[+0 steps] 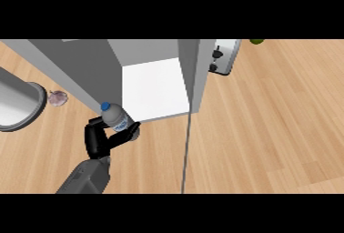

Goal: Pick up the bottled water, place it into the cabinet and close the cabinet

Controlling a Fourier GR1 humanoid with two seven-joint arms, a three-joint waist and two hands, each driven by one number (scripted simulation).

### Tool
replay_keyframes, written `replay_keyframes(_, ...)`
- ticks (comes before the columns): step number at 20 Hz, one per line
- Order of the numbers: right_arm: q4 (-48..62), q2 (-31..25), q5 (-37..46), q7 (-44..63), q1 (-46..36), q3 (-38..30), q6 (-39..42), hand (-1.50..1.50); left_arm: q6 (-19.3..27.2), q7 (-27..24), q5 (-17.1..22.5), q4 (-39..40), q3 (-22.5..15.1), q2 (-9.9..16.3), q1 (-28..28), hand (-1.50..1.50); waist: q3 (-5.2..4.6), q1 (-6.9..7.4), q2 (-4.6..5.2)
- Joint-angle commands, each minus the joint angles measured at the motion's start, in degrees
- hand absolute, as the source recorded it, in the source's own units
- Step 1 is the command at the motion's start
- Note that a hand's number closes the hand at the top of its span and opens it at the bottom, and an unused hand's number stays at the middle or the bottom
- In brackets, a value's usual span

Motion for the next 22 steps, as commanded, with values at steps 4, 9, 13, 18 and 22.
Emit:
replay_keyframes(4,0.46,0.07,0.25,-0.68,-0.66,0.48,0.91,-1.5,2.25,7.01,-0.89,3.5,-1.18,-2.04,-15.99,-1.5,-1.11,-3.2,1.38)
replay_keyframes(9,1.13,-0.44,-0.25,-0.23,-1.77,0.88,0.86,-1.5,0.94,7.06,-1.99,0.99,-3.97,-1.18,-16.34,-1.5,-1.11,-3.61,1.22)
replay_keyframes(13,1.59,-1.11,0.4,-0.18,-2.22,0.77,1.19,-1.5,-0.24,6.71,-3.9,-0.12,-6.49,1.43,-16.54,-1.5,-1.11,-3.8,1.06)
replay_keyframes(18,1.47,-1.79,-0.39,0.59,-1.48,-0.08,1.2,-1.5,-0.4,6.74,-3.06,-1.27,-7.08,-0.8,-18.74,1.5,-1.2,-2.21,0.23)
replay_keyframes(22,1.2,-1.03,1.21,-0.28,-0.67,0.24,1.88,-1.5,-0.48,5.93,-2.42,-1.49,-8.31,-4.1,-18.83,1.5,-1.19,-0.1,0.03)
